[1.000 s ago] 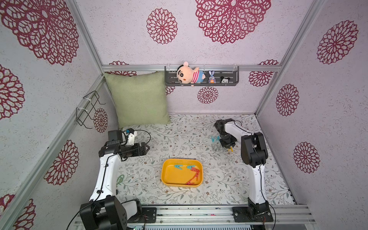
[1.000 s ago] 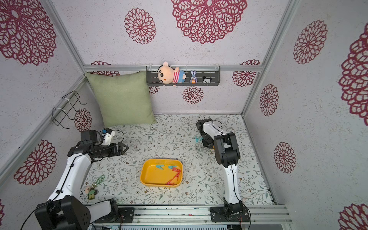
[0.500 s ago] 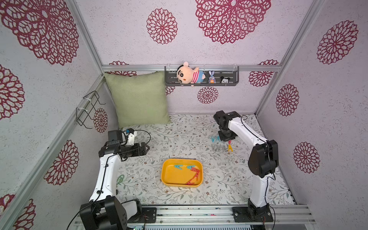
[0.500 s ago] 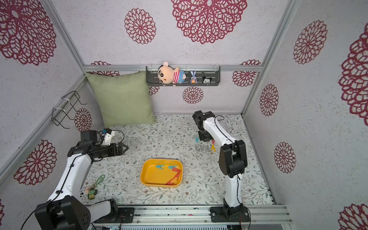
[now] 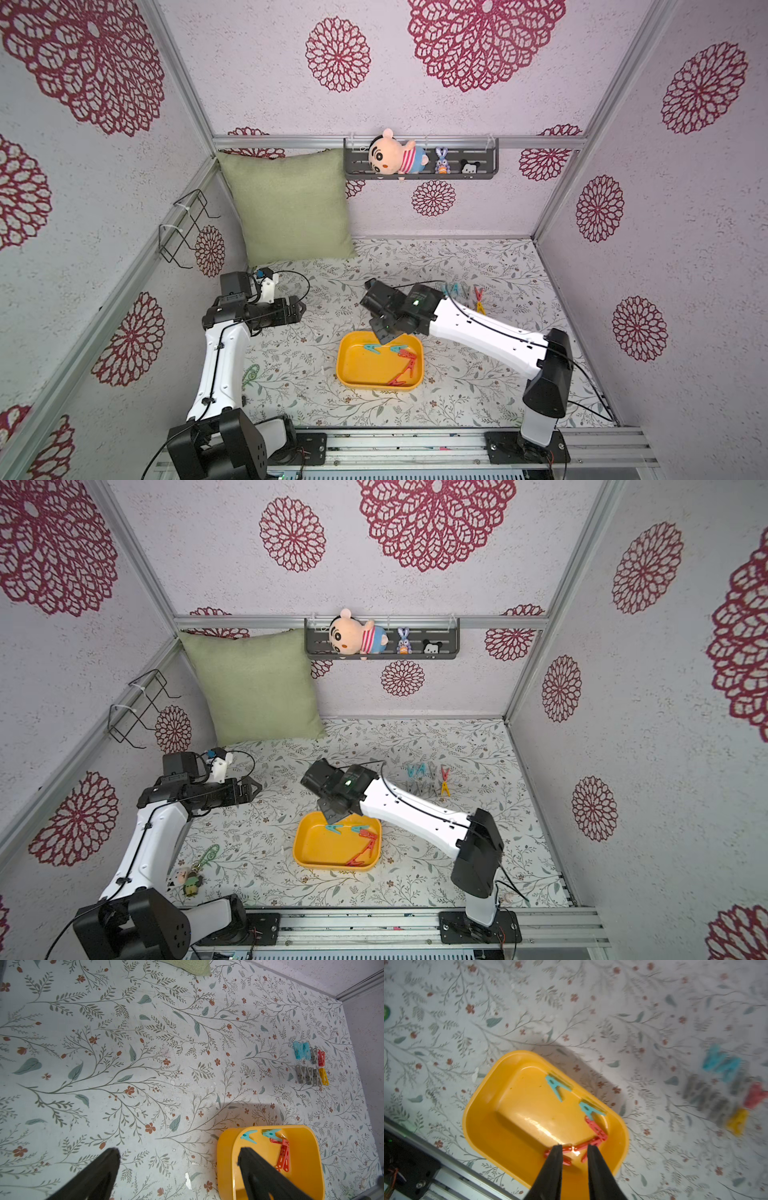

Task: Take the clothespins out of the storage box
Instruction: Pick up the clothespin from the storage box.

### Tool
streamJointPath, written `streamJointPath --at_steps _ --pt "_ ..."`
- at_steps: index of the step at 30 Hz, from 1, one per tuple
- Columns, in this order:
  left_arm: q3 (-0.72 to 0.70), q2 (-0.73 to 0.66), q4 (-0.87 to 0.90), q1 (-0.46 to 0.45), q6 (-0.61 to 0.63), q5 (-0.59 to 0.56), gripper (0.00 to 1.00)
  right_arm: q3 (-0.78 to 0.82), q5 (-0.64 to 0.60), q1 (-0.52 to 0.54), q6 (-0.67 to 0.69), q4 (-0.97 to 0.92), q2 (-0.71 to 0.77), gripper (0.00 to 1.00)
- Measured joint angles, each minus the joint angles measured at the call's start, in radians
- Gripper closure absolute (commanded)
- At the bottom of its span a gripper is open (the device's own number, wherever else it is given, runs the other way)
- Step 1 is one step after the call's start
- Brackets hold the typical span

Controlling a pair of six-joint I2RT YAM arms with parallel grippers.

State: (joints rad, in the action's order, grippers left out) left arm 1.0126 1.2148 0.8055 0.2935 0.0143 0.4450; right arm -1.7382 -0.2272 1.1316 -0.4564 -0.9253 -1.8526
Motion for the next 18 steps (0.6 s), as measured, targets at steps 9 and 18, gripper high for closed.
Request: streamJointPath --at_steps 9,18 --pt "0.0 0.0 -0.001 0.002 0.0 -0.01 0.03 0.194 0.156 0.018 -0.015 0.233 -0.082 0.73" --pt "0.0 0.0 -0.001 0.002 0.0 -0.009 0.03 0.196 0.176 -0.019 0.002 0.286 -0.148 0.72"
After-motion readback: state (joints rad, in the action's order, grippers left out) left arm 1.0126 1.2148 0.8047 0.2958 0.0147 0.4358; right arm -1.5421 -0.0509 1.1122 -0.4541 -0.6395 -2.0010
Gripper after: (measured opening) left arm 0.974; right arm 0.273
